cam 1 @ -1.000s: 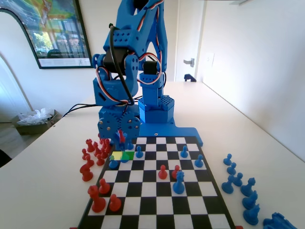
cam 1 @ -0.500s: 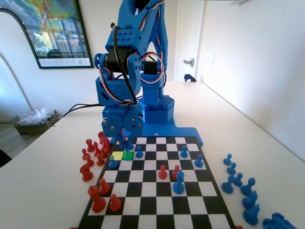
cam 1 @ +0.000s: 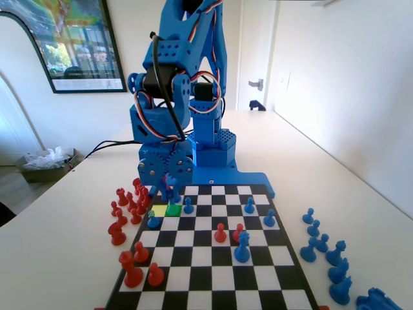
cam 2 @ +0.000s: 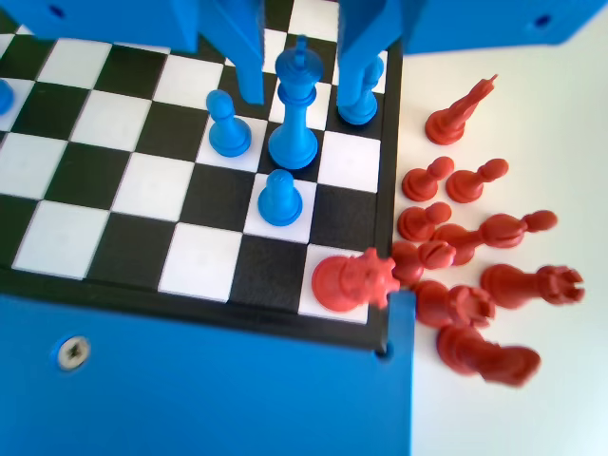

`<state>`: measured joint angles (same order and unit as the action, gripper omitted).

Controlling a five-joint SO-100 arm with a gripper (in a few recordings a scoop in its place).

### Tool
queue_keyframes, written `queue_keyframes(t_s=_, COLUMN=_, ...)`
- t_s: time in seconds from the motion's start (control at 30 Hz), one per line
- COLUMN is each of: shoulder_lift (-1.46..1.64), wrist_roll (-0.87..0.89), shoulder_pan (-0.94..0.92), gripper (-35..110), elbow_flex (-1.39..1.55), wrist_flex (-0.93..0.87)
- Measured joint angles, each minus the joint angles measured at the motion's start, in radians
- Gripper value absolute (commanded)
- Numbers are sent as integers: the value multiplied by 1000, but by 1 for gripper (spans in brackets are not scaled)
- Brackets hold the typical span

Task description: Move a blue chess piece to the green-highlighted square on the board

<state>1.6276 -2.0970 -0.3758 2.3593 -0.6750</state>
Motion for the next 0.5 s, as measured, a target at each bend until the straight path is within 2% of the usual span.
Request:
queue_keyframes(t_s=0.23, shoulder_lift=0, wrist_roll=0, shoulder_pan=0, gripper=11, elbow_flex=0, wrist_flex=-34)
queue_keyframes(t_s=0.5, shoulder_lift=15, wrist_roll=48, shoulder_pan=9, gripper=5, elbow_flex=-141, wrist_flex=-229)
